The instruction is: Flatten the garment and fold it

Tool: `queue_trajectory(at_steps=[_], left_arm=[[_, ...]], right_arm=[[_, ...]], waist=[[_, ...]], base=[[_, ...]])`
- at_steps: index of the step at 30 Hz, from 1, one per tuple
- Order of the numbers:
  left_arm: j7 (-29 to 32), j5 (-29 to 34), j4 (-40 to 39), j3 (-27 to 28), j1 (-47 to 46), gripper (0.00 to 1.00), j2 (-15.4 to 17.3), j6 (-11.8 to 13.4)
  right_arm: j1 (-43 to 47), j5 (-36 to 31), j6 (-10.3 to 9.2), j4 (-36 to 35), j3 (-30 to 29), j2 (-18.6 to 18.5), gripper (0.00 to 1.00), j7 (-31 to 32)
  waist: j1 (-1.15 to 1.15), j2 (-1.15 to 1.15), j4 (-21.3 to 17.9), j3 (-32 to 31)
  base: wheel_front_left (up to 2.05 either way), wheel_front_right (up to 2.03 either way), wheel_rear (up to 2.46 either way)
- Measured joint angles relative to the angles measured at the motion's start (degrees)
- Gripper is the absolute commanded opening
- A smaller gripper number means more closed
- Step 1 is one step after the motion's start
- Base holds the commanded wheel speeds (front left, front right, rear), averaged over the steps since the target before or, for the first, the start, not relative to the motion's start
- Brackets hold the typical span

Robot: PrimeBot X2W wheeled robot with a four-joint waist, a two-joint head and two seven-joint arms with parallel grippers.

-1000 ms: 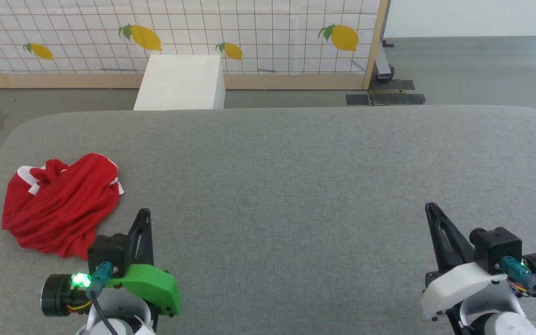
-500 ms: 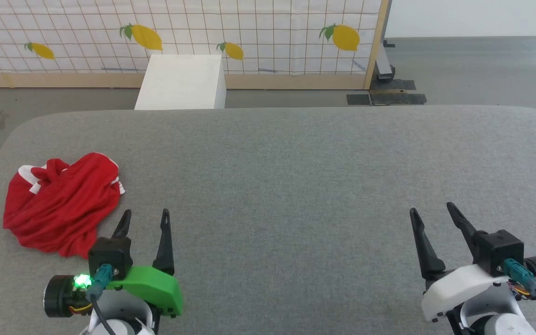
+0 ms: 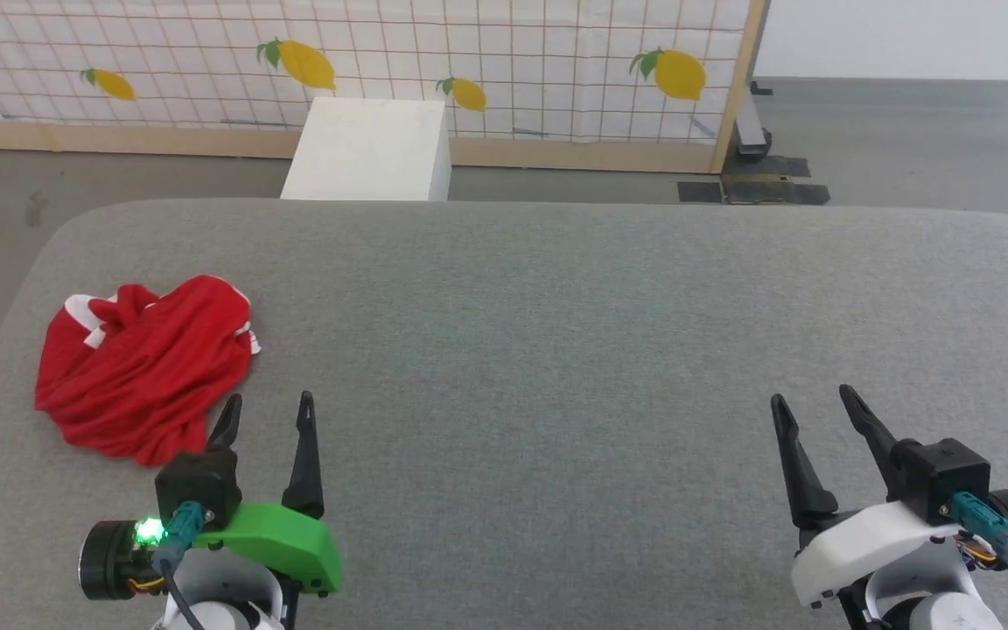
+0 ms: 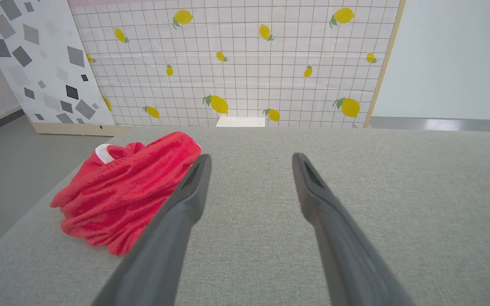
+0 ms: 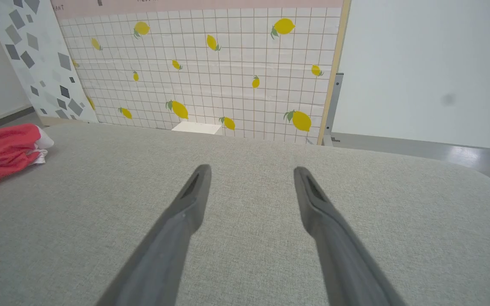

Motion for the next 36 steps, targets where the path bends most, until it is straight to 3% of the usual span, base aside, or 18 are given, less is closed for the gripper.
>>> queue_trajectory(at_steps=[36], left_arm=[[-4.19,-3.71,1.38,1.27,0.97,1.00,0.00,0.54]], right_arm=[[0.01,4.22,0.00,4.37,0.66,0.01,1.00,-4.13]], waist=[[0.00,0.00,11.59,0.42]], base=[[0.00,0.00,0.00]])
